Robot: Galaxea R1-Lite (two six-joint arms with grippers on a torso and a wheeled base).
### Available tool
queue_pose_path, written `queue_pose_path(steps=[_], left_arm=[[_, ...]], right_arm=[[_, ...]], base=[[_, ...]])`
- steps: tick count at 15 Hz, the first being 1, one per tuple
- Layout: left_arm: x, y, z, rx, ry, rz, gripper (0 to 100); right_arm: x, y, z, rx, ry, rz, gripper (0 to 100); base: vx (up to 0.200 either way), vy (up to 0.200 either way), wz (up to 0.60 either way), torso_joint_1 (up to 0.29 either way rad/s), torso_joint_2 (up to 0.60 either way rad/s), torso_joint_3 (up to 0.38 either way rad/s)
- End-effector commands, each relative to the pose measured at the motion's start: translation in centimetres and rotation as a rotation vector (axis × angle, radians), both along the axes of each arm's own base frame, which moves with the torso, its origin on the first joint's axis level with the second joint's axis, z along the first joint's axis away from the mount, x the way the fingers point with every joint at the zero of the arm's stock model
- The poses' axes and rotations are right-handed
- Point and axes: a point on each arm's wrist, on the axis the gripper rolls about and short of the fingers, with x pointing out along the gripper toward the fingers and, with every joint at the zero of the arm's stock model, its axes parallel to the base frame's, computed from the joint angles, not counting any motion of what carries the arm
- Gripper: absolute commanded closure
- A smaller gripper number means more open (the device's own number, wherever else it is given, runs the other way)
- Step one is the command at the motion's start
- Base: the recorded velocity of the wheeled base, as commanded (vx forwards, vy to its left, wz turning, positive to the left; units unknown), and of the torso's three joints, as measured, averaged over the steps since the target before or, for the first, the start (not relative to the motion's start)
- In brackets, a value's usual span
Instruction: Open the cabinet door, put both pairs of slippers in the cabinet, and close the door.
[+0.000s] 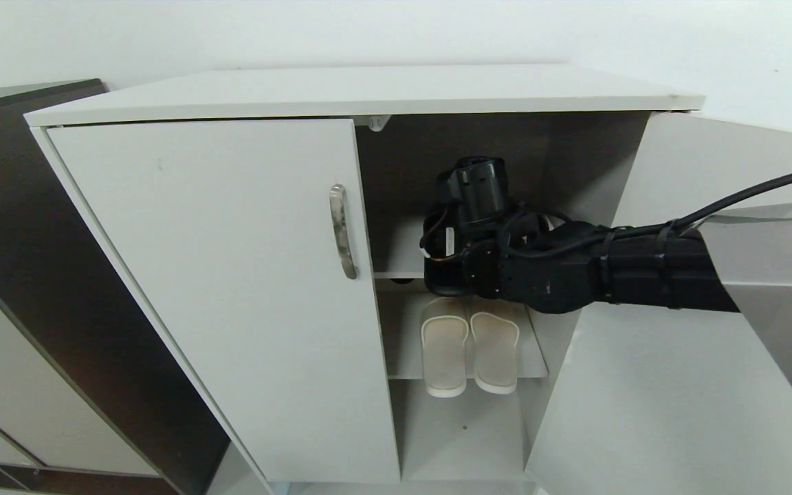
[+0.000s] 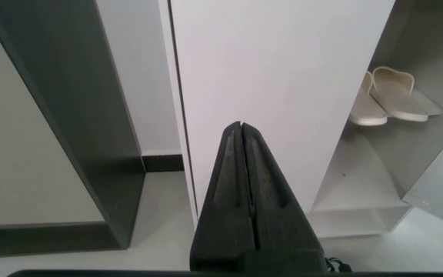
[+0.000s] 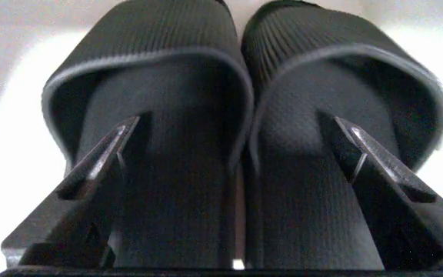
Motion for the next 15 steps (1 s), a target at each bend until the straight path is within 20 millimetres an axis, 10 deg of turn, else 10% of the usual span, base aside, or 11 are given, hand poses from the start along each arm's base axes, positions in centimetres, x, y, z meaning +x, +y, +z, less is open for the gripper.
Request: queue_pose_path(steps=[1,12,13,15], left_arm=[[0.0,0.0,0.0,0.000,0.000,0.000,100],[0.0,0.0,0.0,-0.002,0.000,0.002,100],[0.0,0.0,0.0,-0.002,0.000,0.002,100],[0.0,0.0,0.0,0.000,0.000,0.002,100]], right_arm=[[-2.9,-1.1,2.2,0.021,-0.017,0.012,0],[-14.1,-3.9,0.1,0.068,-0.075,0.189,0],[-14.3,-3.8,-0.2,0.060,-0.068,0.197,100],[-14.4,-3.8,-0.5,0.052,-0.061,0.198,100]], base=[[0.000,0.000,0.00,0.000,0.00,0.000],[0.000,0.000,0.00,0.000,0.00,0.000],[0.000,0.000,0.00,0.000,0.00,0.000],[0.000,0.000,0.00,0.000,0.00,0.000]])
